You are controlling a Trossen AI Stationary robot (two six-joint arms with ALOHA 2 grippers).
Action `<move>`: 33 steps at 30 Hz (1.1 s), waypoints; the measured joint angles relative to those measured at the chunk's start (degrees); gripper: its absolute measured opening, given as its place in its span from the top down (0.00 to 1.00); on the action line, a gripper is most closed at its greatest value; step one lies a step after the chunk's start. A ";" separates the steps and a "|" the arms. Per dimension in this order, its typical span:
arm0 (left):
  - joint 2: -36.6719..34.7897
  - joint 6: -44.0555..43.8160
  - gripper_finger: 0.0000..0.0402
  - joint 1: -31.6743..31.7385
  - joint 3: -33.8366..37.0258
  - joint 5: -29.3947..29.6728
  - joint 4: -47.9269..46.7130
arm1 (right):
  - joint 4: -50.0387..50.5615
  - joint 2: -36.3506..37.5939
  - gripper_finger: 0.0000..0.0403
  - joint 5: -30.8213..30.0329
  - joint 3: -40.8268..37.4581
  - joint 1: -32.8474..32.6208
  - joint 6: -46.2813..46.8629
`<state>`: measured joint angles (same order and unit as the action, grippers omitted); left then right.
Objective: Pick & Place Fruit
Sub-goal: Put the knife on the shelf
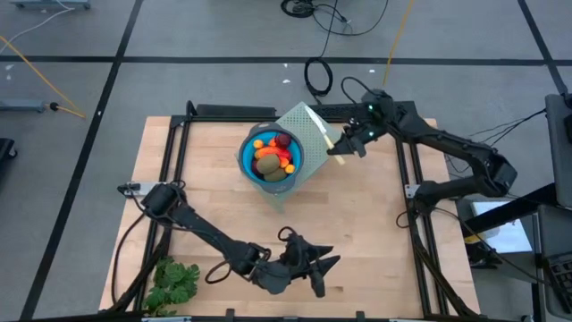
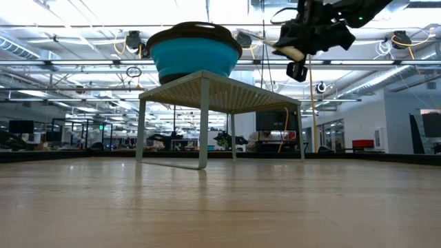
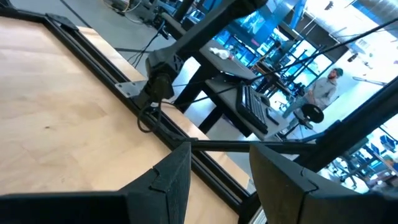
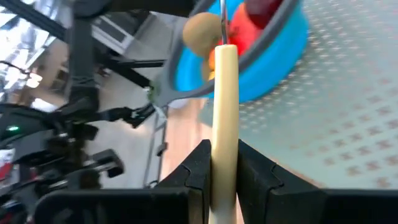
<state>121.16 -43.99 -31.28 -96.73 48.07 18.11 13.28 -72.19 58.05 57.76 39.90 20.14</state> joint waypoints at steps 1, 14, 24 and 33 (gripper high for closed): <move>-0.09 0.38 0.60 -0.06 0.00 0.16 -0.03 | 0.98 -0.84 0.90 -0.72 0.93 -0.03 -0.91; -5.71 4.87 0.60 -1.21 0.00 4.51 -12.11 | 12.69 -10.18 0.90 -8.78 9.82 -0.37 -10.36; -11.88 -2.91 0.60 -1.16 0.00 6.04 -31.09 | 12.87 -12.41 0.90 -17.14 9.82 -1.26 -9.52; -14.34 -5.64 0.60 -1.27 0.00 7.61 -40.49 | 11.85 -12.39 0.90 -23.78 10.92 -3.16 -8.21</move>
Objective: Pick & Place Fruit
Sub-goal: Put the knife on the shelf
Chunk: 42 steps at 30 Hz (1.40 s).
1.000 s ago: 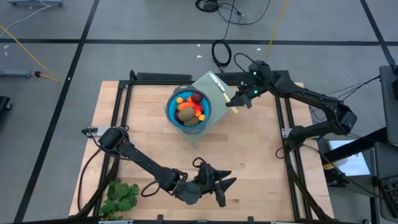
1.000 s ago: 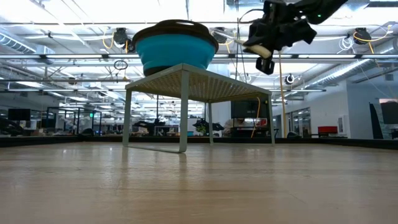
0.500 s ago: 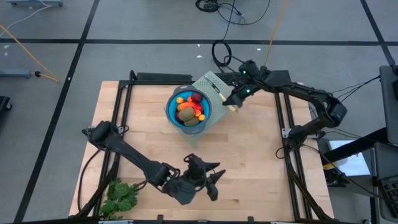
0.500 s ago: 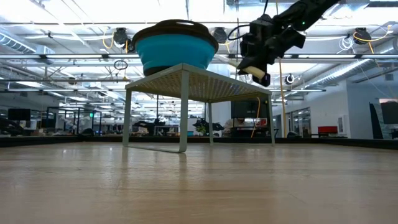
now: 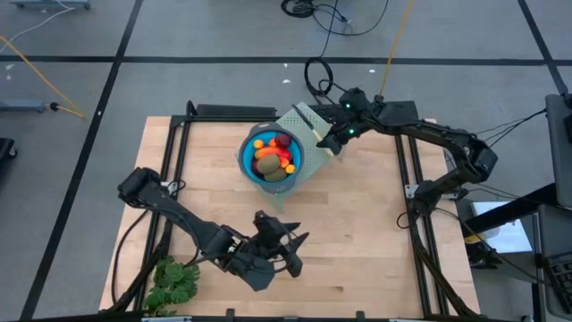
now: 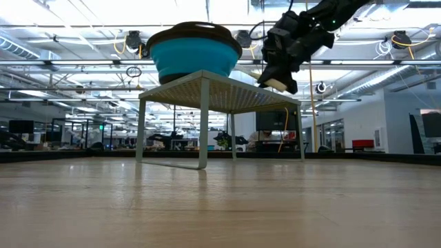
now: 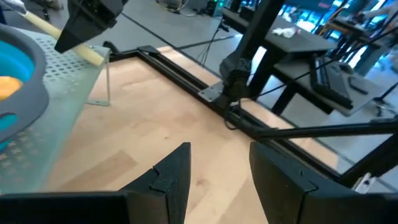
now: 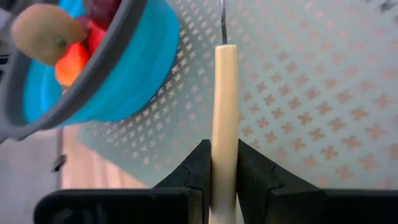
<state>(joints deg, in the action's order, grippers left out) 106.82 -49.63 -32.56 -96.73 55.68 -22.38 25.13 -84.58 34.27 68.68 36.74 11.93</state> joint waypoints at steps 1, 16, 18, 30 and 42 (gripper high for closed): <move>-0.15 -0.10 0.60 0.00 0.00 -0.02 -1.01 | 0.03 0.00 0.90 -1.05 0.41 -0.14 0.03; -0.19 -1.52 0.60 0.39 0.00 0.94 -6.18 | 0.82 -2.88 0.90 -1.46 2.25 -0.96 0.03; -0.19 -1.52 0.60 0.37 0.00 0.90 -6.20 | 0.35 -3.23 0.90 -1.33 2.25 -0.98 0.21; -0.19 -1.50 0.60 1.44 0.00 0.77 -6.31 | 0.41 -3.23 0.90 -2.80 2.25 -0.97 0.89; -0.19 -1.06 0.60 2.11 0.00 -0.26 -6.08 | 2.47 -3.23 0.90 -3.34 2.25 -0.94 -0.78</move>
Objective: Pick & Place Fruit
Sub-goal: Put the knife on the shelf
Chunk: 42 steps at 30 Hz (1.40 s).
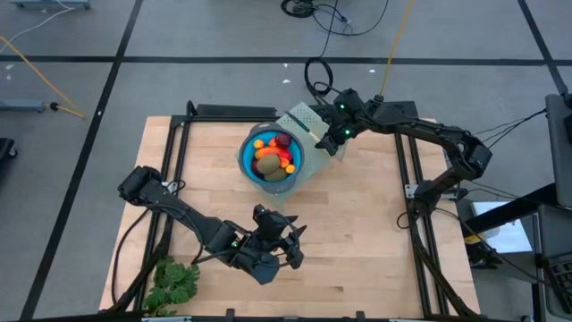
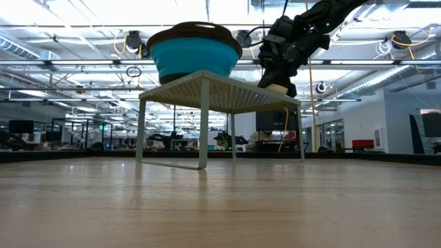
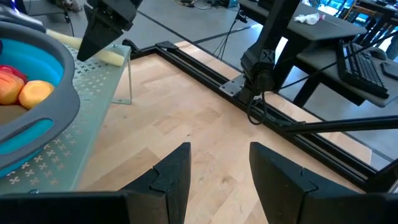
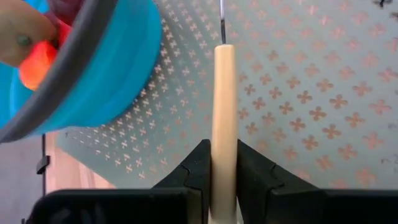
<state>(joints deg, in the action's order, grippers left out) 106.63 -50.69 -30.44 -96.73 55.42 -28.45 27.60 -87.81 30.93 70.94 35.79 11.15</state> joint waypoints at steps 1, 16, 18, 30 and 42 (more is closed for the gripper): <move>0.00 -0.01 0.60 0.01 0.00 0.00 0.01 | 0.49 0.00 0.90 -1.13 0.00 0.00 -0.18; 0.00 0.66 0.60 0.41 0.00 0.04 0.54 | 2.10 0.00 0.89 -8.46 -0.04 0.09 0.52; 0.00 1.75 0.60 0.49 0.00 0.00 1.57 | 2.21 0.00 0.89 -9.27 -0.04 0.09 1.18; 0.00 3.01 0.60 1.16 0.00 -1.36 2.63 | 2.21 0.02 0.89 -12.48 -0.04 -0.81 1.32; 0.00 8.60 0.60 3.10 0.00 -6.80 6.52 | 2.17 0.00 0.87 -12.88 -0.04 -0.61 -1.15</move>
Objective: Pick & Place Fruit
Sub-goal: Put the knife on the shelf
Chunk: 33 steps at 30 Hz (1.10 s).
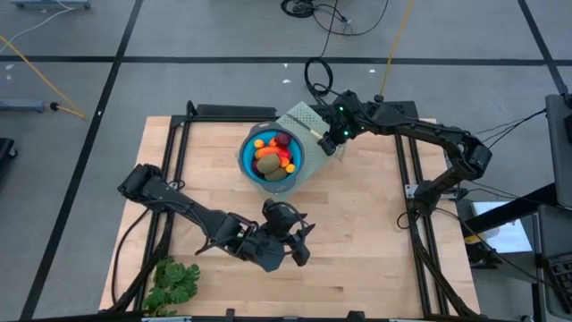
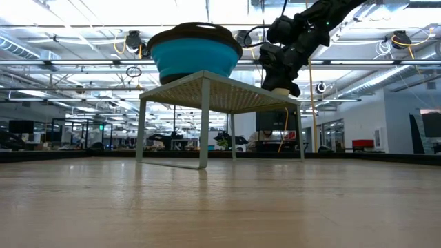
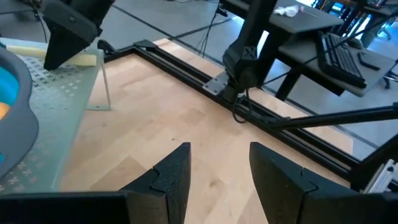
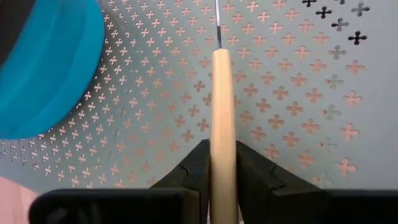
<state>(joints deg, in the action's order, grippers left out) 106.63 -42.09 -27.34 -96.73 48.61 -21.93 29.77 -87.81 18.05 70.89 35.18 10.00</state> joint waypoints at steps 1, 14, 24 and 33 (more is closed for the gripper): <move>0.00 -0.01 0.60 0.07 0.02 -0.16 -0.02 | -0.06 -0.02 0.86 -0.08 0.00 0.00 -0.22; 0.00 -0.03 0.60 -0.18 0.02 -0.15 -0.06 | -1.28 -0.09 0.78 -1.33 0.00 0.04 -2.15; 0.00 -0.26 0.60 -0.17 0.02 -0.15 -0.07 | -1.28 -0.09 0.80 -1.60 0.00 0.55 -1.56; 0.00 -0.37 0.60 -0.17 0.02 -0.12 -0.05 | -1.24 -0.09 0.83 1.58 -0.02 2.76 1.39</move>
<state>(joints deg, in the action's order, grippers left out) 106.63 -42.46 -27.51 -96.71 48.49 -21.98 28.53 -87.90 19.63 70.87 37.94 11.39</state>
